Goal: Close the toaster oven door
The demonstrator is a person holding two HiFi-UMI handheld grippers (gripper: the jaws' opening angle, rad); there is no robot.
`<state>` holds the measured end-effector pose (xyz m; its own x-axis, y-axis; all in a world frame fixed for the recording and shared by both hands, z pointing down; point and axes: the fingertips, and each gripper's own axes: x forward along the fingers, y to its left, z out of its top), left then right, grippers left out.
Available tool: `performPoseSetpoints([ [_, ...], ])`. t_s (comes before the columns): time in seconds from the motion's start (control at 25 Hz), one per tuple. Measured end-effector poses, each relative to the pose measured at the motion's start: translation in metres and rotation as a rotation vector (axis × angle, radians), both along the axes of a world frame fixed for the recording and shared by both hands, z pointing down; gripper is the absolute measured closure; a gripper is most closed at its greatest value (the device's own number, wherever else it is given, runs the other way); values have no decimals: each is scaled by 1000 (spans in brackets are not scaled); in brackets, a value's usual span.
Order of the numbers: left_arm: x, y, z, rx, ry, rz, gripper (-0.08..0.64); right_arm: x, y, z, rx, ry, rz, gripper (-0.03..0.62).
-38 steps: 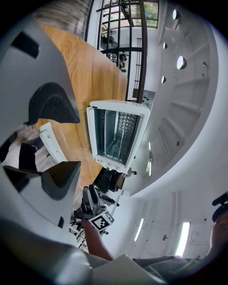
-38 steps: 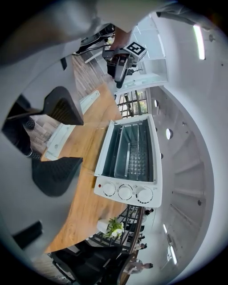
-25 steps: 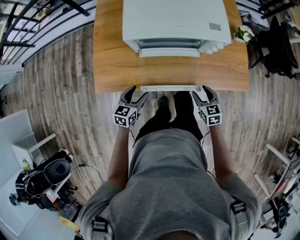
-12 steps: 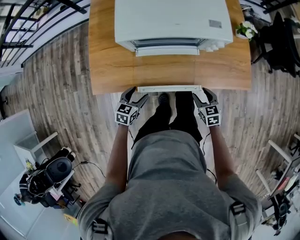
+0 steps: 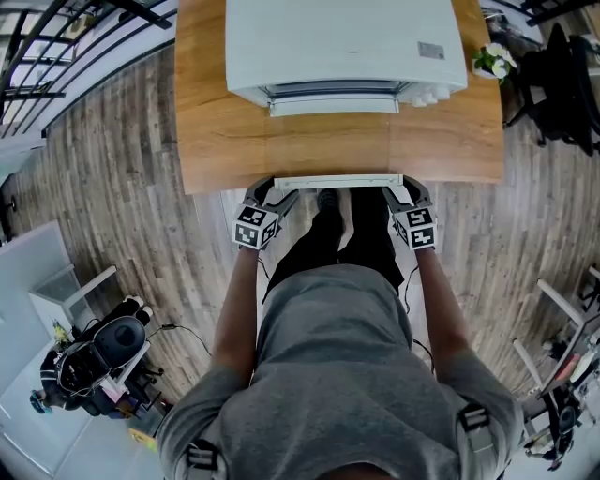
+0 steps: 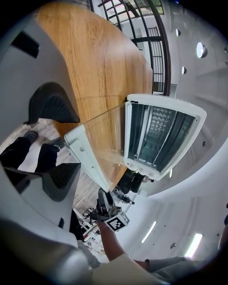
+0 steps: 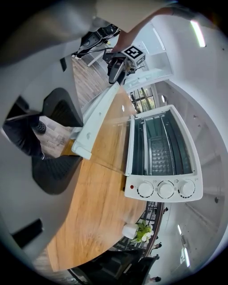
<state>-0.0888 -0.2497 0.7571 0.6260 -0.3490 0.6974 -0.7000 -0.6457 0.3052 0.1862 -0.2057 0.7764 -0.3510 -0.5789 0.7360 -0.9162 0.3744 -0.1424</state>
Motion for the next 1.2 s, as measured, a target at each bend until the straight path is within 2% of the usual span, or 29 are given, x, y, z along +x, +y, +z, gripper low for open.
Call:
performPoseSetpoints([
  [0.36,6,3,2,-16,64,-48,311,-1,-4,6,-11,-39,29,408],
  [0.64,5,3,-9,-10,81,-33,318,-2,-4,-4,-14,-55,45,414],
  [1.04,6,-3,-34,25,114,-32,353,-1,-9,-31,18,-93,88,425],
  [1.2,5,-6,-46,50,131,-52,392,-1,-12,-44,31,-111,102,428],
])
